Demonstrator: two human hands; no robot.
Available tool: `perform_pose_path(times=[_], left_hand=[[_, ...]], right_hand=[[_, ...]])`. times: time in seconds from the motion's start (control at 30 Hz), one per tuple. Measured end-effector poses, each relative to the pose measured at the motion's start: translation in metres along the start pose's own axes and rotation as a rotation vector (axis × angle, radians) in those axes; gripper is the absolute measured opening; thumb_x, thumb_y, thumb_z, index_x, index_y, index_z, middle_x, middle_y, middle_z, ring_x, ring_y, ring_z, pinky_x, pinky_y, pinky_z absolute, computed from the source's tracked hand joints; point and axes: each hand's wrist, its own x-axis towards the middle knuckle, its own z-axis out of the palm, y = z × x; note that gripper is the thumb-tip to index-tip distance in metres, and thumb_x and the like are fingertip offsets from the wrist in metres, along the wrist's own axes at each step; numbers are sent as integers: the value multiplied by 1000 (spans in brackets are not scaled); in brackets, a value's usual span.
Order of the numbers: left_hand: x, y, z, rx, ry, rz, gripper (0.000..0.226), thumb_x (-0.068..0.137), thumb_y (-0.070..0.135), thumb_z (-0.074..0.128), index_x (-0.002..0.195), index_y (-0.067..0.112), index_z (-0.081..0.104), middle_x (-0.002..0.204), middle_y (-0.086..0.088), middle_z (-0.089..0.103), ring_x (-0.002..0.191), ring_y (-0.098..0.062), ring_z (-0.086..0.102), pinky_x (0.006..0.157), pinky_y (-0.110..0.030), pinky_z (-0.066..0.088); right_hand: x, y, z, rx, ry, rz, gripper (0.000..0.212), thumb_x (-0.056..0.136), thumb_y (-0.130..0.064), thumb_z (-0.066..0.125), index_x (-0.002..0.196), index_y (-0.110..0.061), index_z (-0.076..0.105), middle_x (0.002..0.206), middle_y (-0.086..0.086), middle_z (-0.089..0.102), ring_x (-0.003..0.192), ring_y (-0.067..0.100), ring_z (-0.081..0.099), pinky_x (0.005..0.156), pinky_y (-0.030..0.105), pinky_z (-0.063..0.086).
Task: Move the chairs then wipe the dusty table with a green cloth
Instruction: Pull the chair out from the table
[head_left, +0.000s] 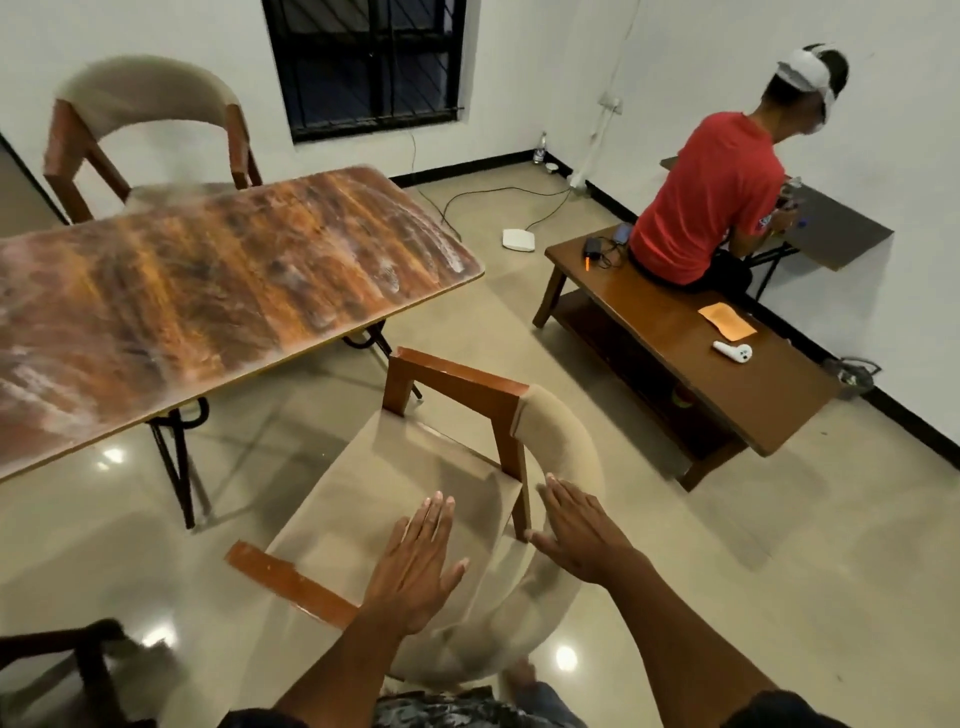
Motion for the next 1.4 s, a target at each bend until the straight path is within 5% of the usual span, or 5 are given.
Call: perform_pose_path(times=[0.23,0.6,0.77,0.97,1.4], left_hand=[[16,79,36,-166,-242,-150,106,90,92,9,164,25,-26,174,4,-24,163,-15,-16,129,-37,-8],[10,172,57,-62,-284,-375,106,96,38,70,168,24,-5,171,-8,23,144,-35,43,120,-53,35],[15,179,52,-29,-321,-452,88,99,19,63,167,31,9,158,-8,39,140,-35,45,117,-53,38],[19,171,37,-20,-340,-402,79,100,19,61,165,31,17,158,-10,43,138,-37,49,113,-56,39],[-100,73,51,32,-267,-763,79,37,49,101,112,44,75,107,16,76,102,-14,77,99,-66,52]], right_hand=[[47,73,-3,-160,-133,-279,96,102,-74,37,168,-9,11,177,11,10,164,27,8,131,41,11],[84,143,-11,-317,-178,-741,119,77,-81,68,168,-21,21,176,3,16,163,24,11,124,32,-7],[102,145,-11,-413,-118,-763,102,62,-82,77,144,-25,60,151,1,58,143,26,52,125,44,32],[99,137,-1,-350,-50,-734,93,19,-83,87,90,-24,79,86,-5,75,77,12,72,80,31,63],[61,32,67,-363,-52,-931,77,46,-93,72,79,-24,74,72,-6,67,67,16,64,70,27,57]])
